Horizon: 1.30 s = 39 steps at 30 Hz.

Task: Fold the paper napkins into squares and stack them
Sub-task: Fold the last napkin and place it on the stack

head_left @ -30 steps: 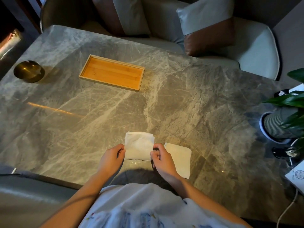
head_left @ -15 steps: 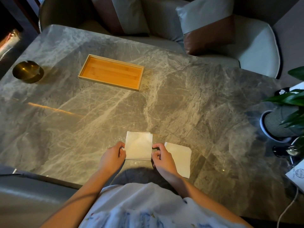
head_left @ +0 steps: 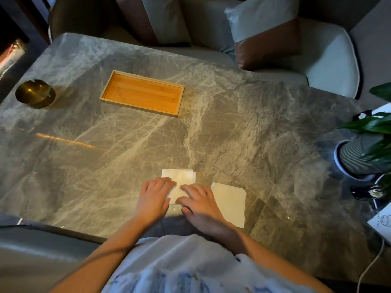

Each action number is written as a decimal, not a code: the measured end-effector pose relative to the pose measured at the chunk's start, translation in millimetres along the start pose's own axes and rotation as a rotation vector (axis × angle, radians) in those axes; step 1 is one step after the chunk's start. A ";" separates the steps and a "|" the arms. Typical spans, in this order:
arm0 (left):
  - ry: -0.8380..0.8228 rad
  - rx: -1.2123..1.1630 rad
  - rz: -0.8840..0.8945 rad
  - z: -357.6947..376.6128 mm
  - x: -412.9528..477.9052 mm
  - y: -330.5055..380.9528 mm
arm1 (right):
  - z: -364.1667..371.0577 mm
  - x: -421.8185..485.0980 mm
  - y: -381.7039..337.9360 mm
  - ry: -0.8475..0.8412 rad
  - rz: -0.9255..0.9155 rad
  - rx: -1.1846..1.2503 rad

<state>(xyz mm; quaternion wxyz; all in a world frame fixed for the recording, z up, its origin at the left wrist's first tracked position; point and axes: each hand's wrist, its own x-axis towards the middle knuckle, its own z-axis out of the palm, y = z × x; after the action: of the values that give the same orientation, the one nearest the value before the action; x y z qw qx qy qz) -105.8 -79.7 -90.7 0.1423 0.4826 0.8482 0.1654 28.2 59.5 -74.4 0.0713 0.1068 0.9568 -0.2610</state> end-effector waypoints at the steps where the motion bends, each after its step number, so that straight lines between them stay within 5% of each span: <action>1: -0.052 0.024 0.024 3.5 0.4 1.4 | 2.9 0.4 -1.1 -0.046 -0.031 -0.010; 7: -0.182 0.051 -0.045 10.3 -0.6 -12.1 | 0.5 -5.2 11.2 -0.059 0.084 0.007; 15: -0.138 -0.039 -0.275 -0.2 1.0 -4.5 | -2.6 -3.7 11.2 0.038 0.153 0.049; 24: -0.157 -0.717 -0.752 -6.4 18.6 18.6 | -1.1 -5.6 10.0 -0.006 0.193 0.104; 29: -0.223 -0.810 -0.695 -9.9 20.7 20.9 | -1.5 -7.9 9.3 -0.020 0.161 0.067; 33: -0.086 -0.787 -0.658 -12.7 13.4 19.6 | -2.7 -9.8 8.1 -0.031 0.155 0.083; 39: -0.019 -1.073 -0.723 -20.4 12.0 28.1 | -6.9 -13.3 4.4 0.008 0.246 0.199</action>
<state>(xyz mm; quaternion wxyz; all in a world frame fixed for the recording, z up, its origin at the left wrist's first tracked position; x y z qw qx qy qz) -98.2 -58.8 -61.4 0.4180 0.0296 0.7556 0.5035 41.6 64.5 -68.0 0.0880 0.2307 0.9061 -0.3436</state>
